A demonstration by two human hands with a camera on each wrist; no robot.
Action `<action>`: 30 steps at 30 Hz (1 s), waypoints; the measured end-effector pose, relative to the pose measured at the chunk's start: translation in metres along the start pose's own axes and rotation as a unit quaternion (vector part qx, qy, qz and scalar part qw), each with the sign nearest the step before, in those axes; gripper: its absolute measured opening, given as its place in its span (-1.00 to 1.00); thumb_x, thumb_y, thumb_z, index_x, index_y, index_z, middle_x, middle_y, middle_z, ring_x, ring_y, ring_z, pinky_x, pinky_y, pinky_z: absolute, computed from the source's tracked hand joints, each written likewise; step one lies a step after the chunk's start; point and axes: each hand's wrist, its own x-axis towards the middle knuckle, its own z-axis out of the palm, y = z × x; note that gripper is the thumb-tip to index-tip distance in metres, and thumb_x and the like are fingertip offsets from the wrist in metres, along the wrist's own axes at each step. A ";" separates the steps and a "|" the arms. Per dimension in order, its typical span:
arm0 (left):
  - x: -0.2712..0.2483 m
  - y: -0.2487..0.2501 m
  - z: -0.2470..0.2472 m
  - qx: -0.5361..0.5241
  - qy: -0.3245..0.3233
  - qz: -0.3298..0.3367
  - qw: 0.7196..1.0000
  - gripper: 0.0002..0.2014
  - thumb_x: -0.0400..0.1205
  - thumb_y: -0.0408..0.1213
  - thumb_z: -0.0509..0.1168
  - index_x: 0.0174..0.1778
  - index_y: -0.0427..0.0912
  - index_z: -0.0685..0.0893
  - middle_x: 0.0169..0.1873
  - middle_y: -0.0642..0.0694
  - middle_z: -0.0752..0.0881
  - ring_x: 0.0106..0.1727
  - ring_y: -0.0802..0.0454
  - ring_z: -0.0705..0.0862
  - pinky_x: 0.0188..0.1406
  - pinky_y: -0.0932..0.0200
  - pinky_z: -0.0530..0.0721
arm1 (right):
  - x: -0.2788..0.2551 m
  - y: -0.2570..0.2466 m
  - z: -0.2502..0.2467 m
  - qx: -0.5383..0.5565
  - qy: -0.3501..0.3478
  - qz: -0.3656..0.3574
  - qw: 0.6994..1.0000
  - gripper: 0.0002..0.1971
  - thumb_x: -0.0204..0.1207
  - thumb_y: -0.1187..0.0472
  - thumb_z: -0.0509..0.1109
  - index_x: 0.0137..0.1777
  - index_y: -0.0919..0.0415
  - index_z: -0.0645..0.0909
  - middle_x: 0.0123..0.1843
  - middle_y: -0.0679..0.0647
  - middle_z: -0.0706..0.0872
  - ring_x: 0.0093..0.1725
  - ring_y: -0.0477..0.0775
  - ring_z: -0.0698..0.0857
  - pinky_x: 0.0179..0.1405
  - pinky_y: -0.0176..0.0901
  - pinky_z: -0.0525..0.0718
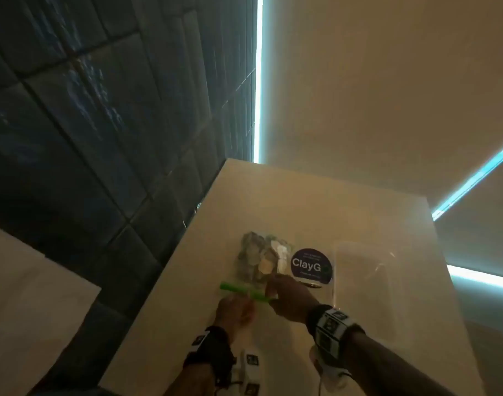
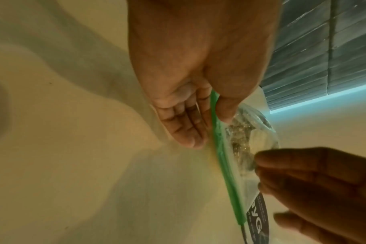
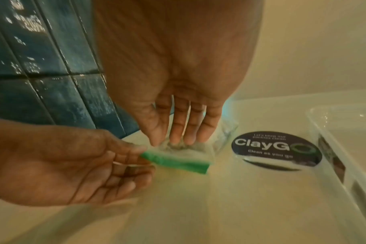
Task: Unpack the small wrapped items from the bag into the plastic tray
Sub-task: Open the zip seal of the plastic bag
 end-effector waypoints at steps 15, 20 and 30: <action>-0.043 0.050 0.025 0.173 -0.019 0.212 0.962 -0.82 0.62 -0.38 0.32 0.08 -0.15 0.75 -0.07 -0.12 0.81 -0.05 -0.10 0.79 -0.15 0.03 0.79 | -0.027 -0.010 -0.015 0.068 0.140 -0.060 0.986 -0.84 0.64 0.18 0.33 0.03 0.16 0.75 -0.02 0.04 0.77 -0.07 -0.04 0.71 0.03 -0.10 0.71; -0.059 0.058 0.032 0.209 -0.033 0.255 0.944 -0.92 0.64 -0.31 0.35 0.00 -0.10 0.73 -0.15 -0.10 0.79 -0.11 -0.04 0.80 -0.12 -0.04 0.83 | -0.041 -0.015 -0.020 0.169 0.175 -0.054 0.968 -0.87 0.63 0.24 0.36 -0.03 0.20 0.75 -0.17 -0.04 0.76 -0.28 -0.22 0.68 -0.19 -0.46 0.64; -0.075 0.053 0.041 0.292 -0.035 0.247 0.923 -0.74 0.45 0.00 0.54 -0.11 -0.07 0.73 -0.22 -0.02 0.82 -0.20 0.10 0.82 -0.15 0.06 0.84 | -0.067 -0.008 -0.025 0.478 0.121 0.029 0.869 -0.87 0.61 0.28 0.37 -0.01 0.34 0.72 -0.08 0.19 0.82 -0.10 0.11 0.83 -0.07 0.01 0.82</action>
